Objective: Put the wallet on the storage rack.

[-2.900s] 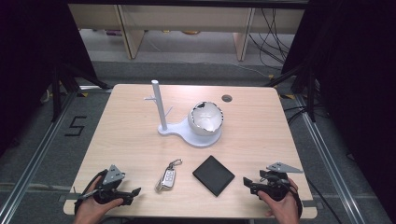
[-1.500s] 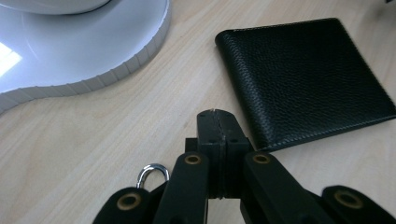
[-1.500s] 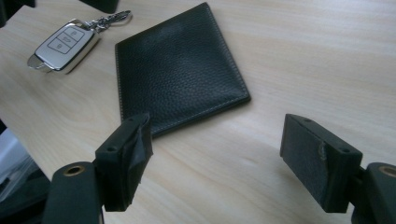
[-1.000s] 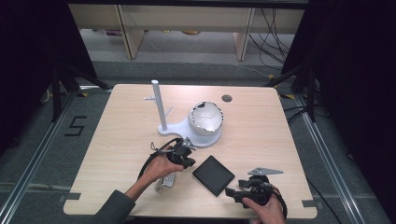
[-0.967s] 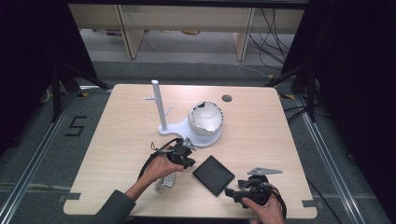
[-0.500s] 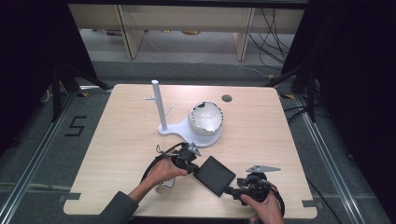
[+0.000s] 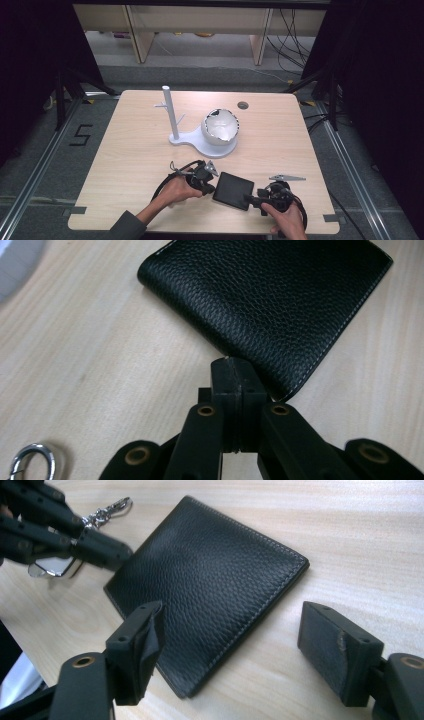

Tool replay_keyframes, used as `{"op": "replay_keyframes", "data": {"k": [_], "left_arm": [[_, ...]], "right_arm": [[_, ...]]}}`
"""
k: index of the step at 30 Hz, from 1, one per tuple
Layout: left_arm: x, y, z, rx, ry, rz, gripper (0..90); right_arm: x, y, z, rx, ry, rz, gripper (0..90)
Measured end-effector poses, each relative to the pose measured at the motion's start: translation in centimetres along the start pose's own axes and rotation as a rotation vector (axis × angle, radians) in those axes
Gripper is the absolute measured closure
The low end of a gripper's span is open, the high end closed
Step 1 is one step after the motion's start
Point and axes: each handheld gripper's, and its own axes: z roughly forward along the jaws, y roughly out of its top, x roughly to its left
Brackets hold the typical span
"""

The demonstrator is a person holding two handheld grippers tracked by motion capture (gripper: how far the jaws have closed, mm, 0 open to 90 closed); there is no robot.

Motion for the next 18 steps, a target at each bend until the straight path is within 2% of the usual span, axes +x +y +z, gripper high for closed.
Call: {"op": "replay_keyframes", "data": {"k": [2,4,5,7,9,10,11,12,15,16,17,18], "left_arm": [[0.0,0.0,0.0,-0.002,0.001,-0.003,89.2],[-0.1,0.0,0.0,-0.002,0.001,-0.001,89.2],[-0.1,0.0,-0.1,-0.002,-0.008,-0.001,89.2],[-0.4,-0.1,0.1,-0.011,-0.021,-0.020,89.2],[-0.7,0.0,0.1,-0.003,-0.024,0.003,89.2],[-1.1,0.0,0.2,-0.007,-0.034,-0.013,89.2],[-1.2,0.0,0.3,-0.010,-0.038,-0.004,89.2],[-1.2,0.0,0.3,-0.003,-0.037,0.007,89.2],[-1.3,0.0,0.3,-0.001,-0.038,0.009,89.2],[-1.4,0.0,0.3,0.004,-0.039,0.013,89.2],[-1.4,0.0,0.3,0.003,-0.042,0.011,89.2],[-1.4,0.0,0.3,0.001,-0.042,0.009,89.2]], "right_arm": [[0.0,0.2,0.1,-0.001,-0.014,0.009,28.8],[-0.1,0.3,0.3,-0.008,0.005,0.016,29.1],[-0.1,0.3,0.5,-0.011,-0.004,0.013,30.1],[0.1,0.5,0.5,-0.005,0.007,0.038,31.1],[0.1,0.5,0.7,-0.015,0.007,0.036,31.2],[0.1,0.4,0.8,-0.025,0.016,0.043,30.9],[0.2,0.5,0.7,-0.019,-0.001,0.058,30.3],[0.4,0.4,0.8,-0.028,0.007,0.092,30.1],[0.2,0.4,0.7,-0.037,0.034,0.138,30.3],[-0.2,0.4,0.8,-0.050,0.033,0.110,30.3],[-0.2,0.4,0.8,-0.053,0.035,0.119,30.3],[0.5,0.4,0.6,-0.036,0.044,0.209,30.1]]}}
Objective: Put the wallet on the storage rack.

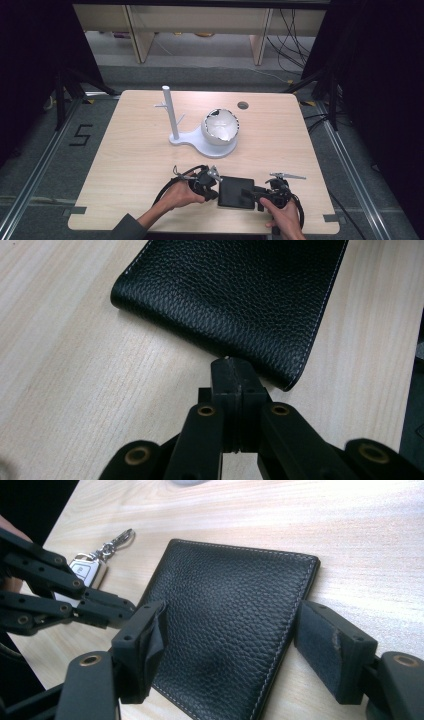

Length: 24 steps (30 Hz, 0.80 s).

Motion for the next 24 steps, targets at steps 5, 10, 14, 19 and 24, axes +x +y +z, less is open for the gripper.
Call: {"op": "replay_keyframes", "data": {"k": [5,10,14,19,24], "left_arm": [[-0.2,-0.1,0.2,-0.016,0.000,-0.015,89.2],[-0.3,-0.2,0.1,-0.015,0.006,-0.002,89.3],[-0.8,-0.2,0.2,-0.012,0.002,0.013,89.3],[-1.0,-0.3,0.2,-0.009,-0.004,0.023,89.2],[-1.2,-0.2,0.2,-0.010,-0.007,0.029,89.3]], "right_arm": [[-0.5,-0.3,0.0,-0.034,0.018,0.013,30.6],[-0.9,-0.5,-0.3,-0.048,0.025,0.027,34.2],[-1.4,-0.6,-0.1,-0.077,0.036,0.071,37.5],[-0.5,-0.3,-0.2,-0.027,0.042,0.156,39.0],[-1.4,0.1,0.3,-0.060,0.038,0.069,41.5]]}}
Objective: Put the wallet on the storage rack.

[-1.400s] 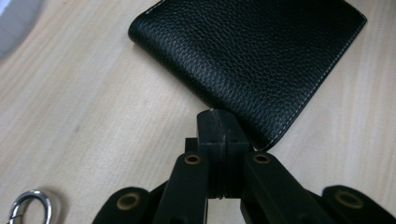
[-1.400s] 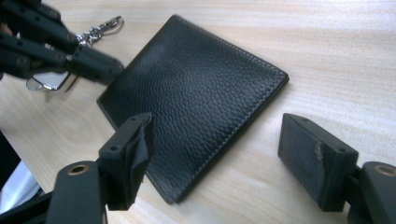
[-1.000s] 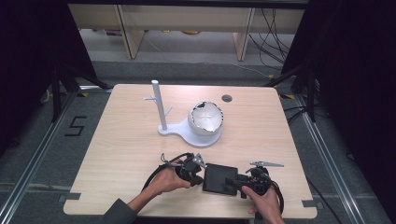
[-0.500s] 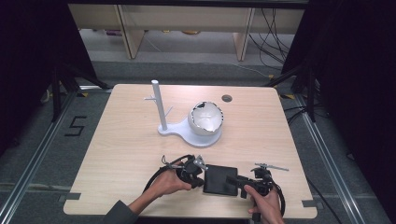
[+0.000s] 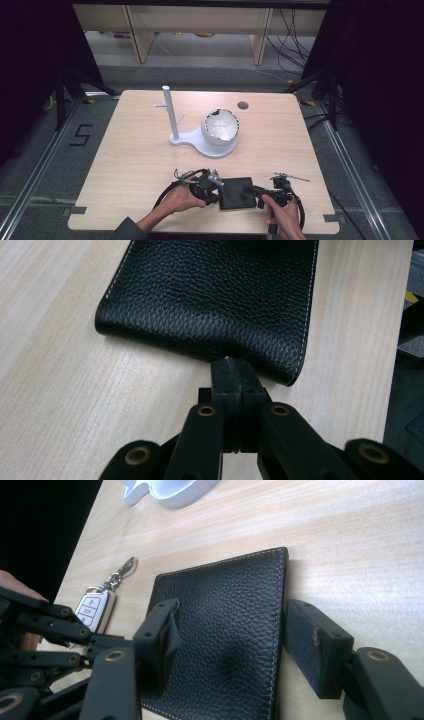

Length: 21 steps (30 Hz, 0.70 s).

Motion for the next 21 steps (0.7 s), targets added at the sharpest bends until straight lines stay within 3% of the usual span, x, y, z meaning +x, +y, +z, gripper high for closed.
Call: {"op": "replay_keyframes", "data": {"k": [1,2,3,4,5,6,7,8,10,13,21], "left_arm": [[-0.1,0.0,0.1,-0.008,-0.003,-0.006,89.2],[0.0,0.0,0.0,0.003,-0.002,0.006,89.3],[0.0,0.0,0.0,0.000,-0.003,0.000,89.2],[-0.1,0.0,0.1,-0.013,-0.004,-0.008,89.2],[-0.2,0.1,0.2,-0.012,-0.003,-0.010,89.2],[-0.4,0.1,0.2,-0.012,-0.005,-0.022,89.2],[-0.3,0.2,0.2,-0.009,0.003,-0.005,89.2],[-0.4,0.2,0.2,-0.008,0.001,-0.016,89.1],[-0.3,0.2,0.2,-0.003,0.003,0.006,89.0],[-0.3,0.1,0.2,-0.005,-0.001,-0.003,88.8],[-0.3,0.1,0.1,0.001,0.010,0.005,88.0]], "right_arm": [[0.0,0.1,0.1,0.003,-0.013,-0.008,42.9],[0.3,0.1,0.2,0.012,-0.005,0.027,45.0],[0.0,0.2,0.4,0.008,0.000,-0.010,48.0],[0.1,0.3,0.5,0.021,0.027,0.001,53.6],[0.7,0.2,0.5,0.051,0.052,0.066,58.0],[0.6,0.1,0.7,0.021,0.057,-0.028,57.9],[1.3,0.2,0.6,0.026,0.041,-0.029,57.9],[1.3,0.4,0.5,0.029,0.044,-0.070,59.4],[1.4,0.6,0.4,0.022,0.059,-0.083,63.5],[1.2,0.8,0.2,0.032,0.079,-0.117,66.9],[1.8,1.1,-0.1,0.032,0.133,-0.131,76.7]]}}
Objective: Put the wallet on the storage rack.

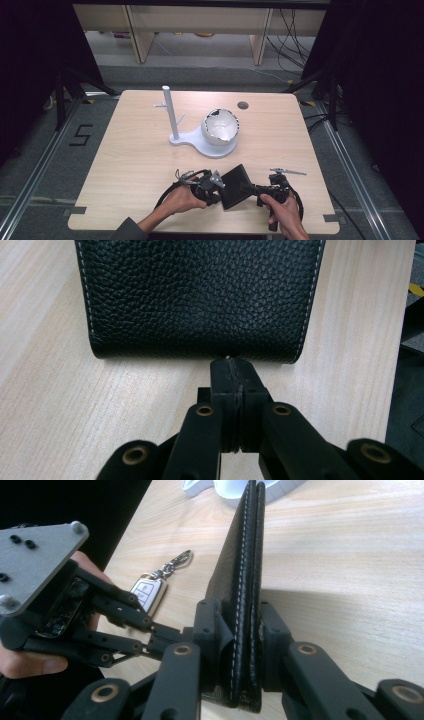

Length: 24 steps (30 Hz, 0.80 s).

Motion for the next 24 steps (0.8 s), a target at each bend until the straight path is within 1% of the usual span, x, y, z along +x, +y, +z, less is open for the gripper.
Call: {"op": "replay_keyframes", "data": {"k": [1,2,3,4,5,6,7,8,9,12,13,14,16,17,18,19,21,22,23,24], "left_arm": [[0.0,0.0,-0.1,0.007,0.003,0.004,87.3],[0.0,0.0,-0.1,0.007,0.003,0.004,86.4],[0.2,-0.1,-0.3,0.001,0.013,0.001,86.1],[0.2,-0.1,-0.4,-0.013,0.015,-0.011,85.5],[0.3,-0.1,-0.7,-0.016,0.014,-0.012,84.7],[0.2,-0.1,-1.0,-0.030,0.012,-0.029,83.0],[0.3,-0.1,-1.4,-0.026,0.015,-0.018,81.3],[0.2,-0.1,-1.7,-0.040,0.016,-0.029,79.3],[0.3,-0.2,-2.2,-0.044,0.020,-0.025,77.7],[0.2,-0.5,-3.5,-0.063,0.031,-0.022,73.7],[0.2,-0.7,-3.9,-0.069,0.036,-0.018,72.3],[0.2,-0.8,-4.3,-0.075,0.038,-0.023,70.6],[0.2,-1.1,-4.9,-0.073,0.039,-0.028,68.4],[0.1,-1.2,-5.1,-0.077,0.040,-0.029,67.2],[0.2,-1.4,-5.3,-0.081,0.045,-0.031,65.9],[0.2,-1.5,-5.6,-0.083,0.047,-0.039,64.1],[0.1,-1.7,-6.0,-0.091,0.044,-0.053,58.9],[0.0,-1.8,-6.2,-0.101,0.038,-0.059,56.6],[0.0,-1.8,-6.2,-0.101,0.038,-0.059,55.0],[-0.1,-2.1,-6.8,-0.114,0.032,-0.074,52.7]], "right_arm": [[0.0,0.0,0.0,0.001,0.005,-0.010,77.3],[0.1,0.1,0.0,0.003,0.010,-0.010,77.5],[0.2,0.1,0.1,0.002,0.009,-0.013,77.8],[0.3,0.2,0.1,0.000,0.016,-0.018,78.0],[0.5,0.3,0.2,0.004,0.008,-0.015,78.2],[0.6,0.4,0.2,0.010,0.012,-0.022,78.3],[0.7,0.5,0.2,0.017,0.016,-0.030,78.5],[0.8,0.6,0.2,0.018,0.012,-0.043,78.7],[1.0,0.8,0.2,0.015,0.018,-0.053,78.8],[1.3,1.3,0.1,0.018,0.010,-0.076,79.0],[1.5,1.6,0.0,0.021,0.016,-0.083,79.0],[1.5,1.8,0.0,0.013,0.012,-0.095,79.0],[1.7,2.2,-0.2,0.014,0.016,-0.106,79.0],[2.0,2.5,-0.3,0.015,0.020,-0.100,79.0],[2.0,2.7,-0.3,0.008,0.011,-0.115,79.0],[2.1,3.0,-0.4,0.011,0.016,-0.118,79.0],[2.2,3.5,-0.6,0.000,0.017,-0.131,79.0],[2.3,3.7,-0.7,0.001,0.012,-0.128,79.0],[2.2,4.0,-0.7,-0.006,0.010,-0.140,79.0],[2.2,4.3,-0.9,-0.002,0.008,-0.134,79.0]]}}
